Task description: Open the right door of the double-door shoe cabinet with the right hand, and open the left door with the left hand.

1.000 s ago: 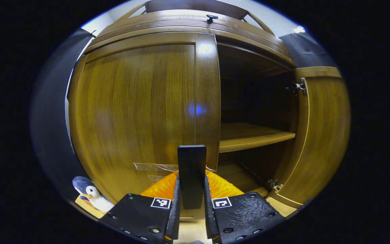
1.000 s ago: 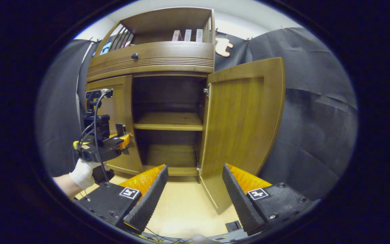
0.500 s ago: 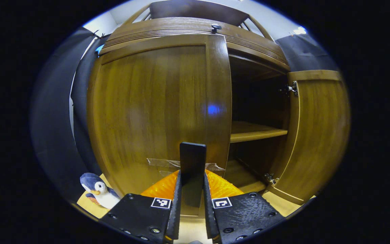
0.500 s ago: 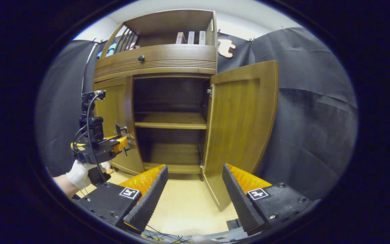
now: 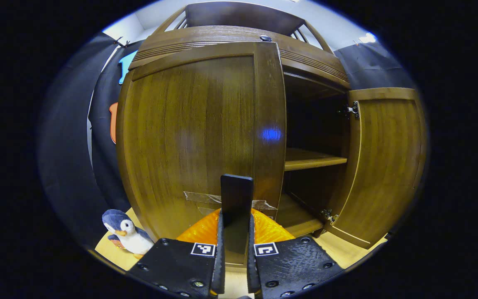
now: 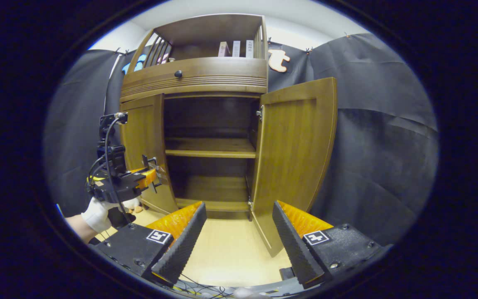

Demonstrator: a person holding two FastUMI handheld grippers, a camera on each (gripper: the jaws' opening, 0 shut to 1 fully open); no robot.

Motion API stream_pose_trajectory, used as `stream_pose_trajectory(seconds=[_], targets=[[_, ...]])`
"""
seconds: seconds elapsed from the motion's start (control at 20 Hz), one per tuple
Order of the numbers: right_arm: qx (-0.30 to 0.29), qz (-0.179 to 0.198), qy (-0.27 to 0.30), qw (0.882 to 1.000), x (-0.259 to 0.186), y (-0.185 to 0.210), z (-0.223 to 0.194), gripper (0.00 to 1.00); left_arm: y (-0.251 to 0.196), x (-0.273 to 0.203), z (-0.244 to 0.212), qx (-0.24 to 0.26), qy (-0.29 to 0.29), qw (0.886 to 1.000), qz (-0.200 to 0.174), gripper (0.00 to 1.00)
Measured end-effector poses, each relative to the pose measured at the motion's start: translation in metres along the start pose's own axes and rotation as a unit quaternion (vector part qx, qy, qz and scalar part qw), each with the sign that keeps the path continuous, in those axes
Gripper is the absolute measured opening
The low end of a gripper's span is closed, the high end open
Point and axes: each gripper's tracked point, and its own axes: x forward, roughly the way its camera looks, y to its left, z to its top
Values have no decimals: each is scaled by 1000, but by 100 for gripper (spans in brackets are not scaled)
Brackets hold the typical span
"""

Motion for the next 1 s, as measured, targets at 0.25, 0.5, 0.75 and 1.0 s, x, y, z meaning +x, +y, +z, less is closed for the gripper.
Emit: stream_pose_trajectory(seconds=[0.25, 0.5, 0.75, 1.0], targets=[[8, 4, 3, 1000, 2, 4, -3, 100, 4, -19, -2, -4, -4, 1000, -2, 20], [6, 22, 6, 1000, 6, 19, -4, 100, 12, -40, -5, -9, -8, 1000, -5, 20], [1, 41, 7, 999, 10, 33, -4, 100, 27, -71, -8, -15, -8, 1000, 4, 19], [-5, 61, 6, 998, 13, 50, -2, 100, 43, -95, -10, -14, -6, 1000, 4, 19]])
